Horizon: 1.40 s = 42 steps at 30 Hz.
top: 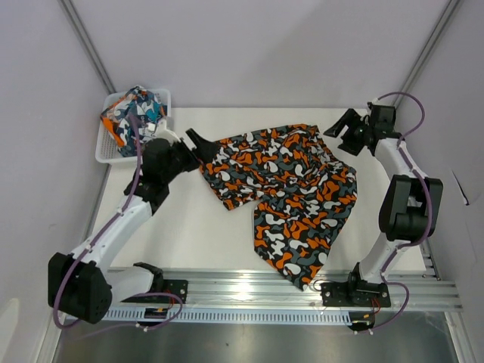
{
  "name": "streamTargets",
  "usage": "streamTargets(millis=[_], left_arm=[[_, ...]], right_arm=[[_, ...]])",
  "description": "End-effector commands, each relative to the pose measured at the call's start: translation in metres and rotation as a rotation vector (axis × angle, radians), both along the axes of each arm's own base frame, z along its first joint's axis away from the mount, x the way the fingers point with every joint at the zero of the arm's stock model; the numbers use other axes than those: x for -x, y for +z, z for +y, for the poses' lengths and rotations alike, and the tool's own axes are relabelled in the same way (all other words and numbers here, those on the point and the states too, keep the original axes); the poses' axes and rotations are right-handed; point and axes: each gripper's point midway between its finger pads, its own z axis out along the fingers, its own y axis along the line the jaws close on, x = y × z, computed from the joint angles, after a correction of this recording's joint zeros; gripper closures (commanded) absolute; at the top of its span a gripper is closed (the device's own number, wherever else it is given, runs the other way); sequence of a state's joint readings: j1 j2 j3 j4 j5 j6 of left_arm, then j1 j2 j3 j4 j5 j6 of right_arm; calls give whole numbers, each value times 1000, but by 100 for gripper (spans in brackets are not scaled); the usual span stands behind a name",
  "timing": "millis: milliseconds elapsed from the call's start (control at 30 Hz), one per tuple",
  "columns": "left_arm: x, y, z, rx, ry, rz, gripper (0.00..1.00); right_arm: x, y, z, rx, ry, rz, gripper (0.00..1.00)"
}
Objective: Fold and stack the shorts
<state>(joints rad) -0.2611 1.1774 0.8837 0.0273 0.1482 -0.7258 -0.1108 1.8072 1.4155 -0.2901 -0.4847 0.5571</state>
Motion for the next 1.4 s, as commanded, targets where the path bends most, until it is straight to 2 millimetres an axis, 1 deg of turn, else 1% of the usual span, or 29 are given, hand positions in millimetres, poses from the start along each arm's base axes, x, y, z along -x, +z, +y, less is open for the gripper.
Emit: streamTargets(millis=[0,33,67,100,133,233,367,400,433,500,567,600,633,667,700,733,767,800,867,933,967,1000,1033,1067,1133,1167,1233,1267,1367], left_arm=[[31,-40,-11,-61,5,90,1],[42,-38,-23,-62,-25,82,1],[47,-46,-24,-78,-21,95,1],[51,-51,-24,-93,-12,102,1],[58,-53,-34,-100,-36,106,1],[70,-68,-47,-125,-81,142,1],[83,-84,-60,-162,-113,171,1],[87,-87,-63,-168,-123,174,1],[89,-88,-64,-172,-128,175,1],[90,-92,-63,-188,-129,187,1],[90,-92,-61,-206,-124,189,1],[89,-91,-59,-222,-120,189,1],[87,-90,-57,-231,-109,186,1],[84,-84,-57,-235,-104,174,1],[84,-89,-52,-263,-98,190,1],[80,-84,-52,-262,-94,186,1],[78,-81,-51,-260,-98,189,1],[72,-80,-44,-254,-83,198,1],[66,-75,-43,-228,-98,207,1],[58,-73,-32,-222,-72,212,1],[55,-70,-30,-224,-72,205,1],[51,-69,-24,-227,-55,203,1],[49,-66,-22,-233,-49,197,1],[47,-65,-20,-245,-49,199,1],[44,-63,-18,-250,-52,199,1],[44,-59,-22,-250,-75,182,1],[47,-57,-30,-237,-120,170,1],[49,-54,-33,-238,-140,153,1],[61,-55,-47,-262,-201,139,1]], right_arm=[[28,-31,-16,242,0,94,17],[33,-35,-21,302,-6,106,13],[43,-45,-22,333,-2,142,10],[48,-43,-18,366,7,141,4],[52,-49,-27,444,-16,164,1],[66,-73,-45,552,-62,268,0],[70,-98,-49,564,-71,339,1],[71,-103,-48,561,-67,355,4],[76,-106,-37,568,-37,371,6],[83,-110,-31,583,-35,385,12],[101,-118,-16,587,-11,406,17],[109,-121,-13,591,-7,417,28],[124,-127,-9,590,4,431,34],[133,-130,3,591,29,427,39],[140,-131,13,575,43,420,51],[146,-132,22,570,55,410,58],[163,-135,39,579,104,401,67],[168,-135,48,577,105,396,72],[184,-134,67,571,138,381,76],[198,-129,104,524,195,343,77],[203,-125,117,506,208,326,76],[214,-115,148,471,279,275,73],[219,-108,166,437,307,258,68],[225,-102,181,419,344,239,53],[234,-79,210,413,409,191,45],[231,-71,209,438,393,171,36],[228,-48,205,446,381,133,28],[224,-42,198,467,369,111,17],[214,-33,169,535,323,93,7]])
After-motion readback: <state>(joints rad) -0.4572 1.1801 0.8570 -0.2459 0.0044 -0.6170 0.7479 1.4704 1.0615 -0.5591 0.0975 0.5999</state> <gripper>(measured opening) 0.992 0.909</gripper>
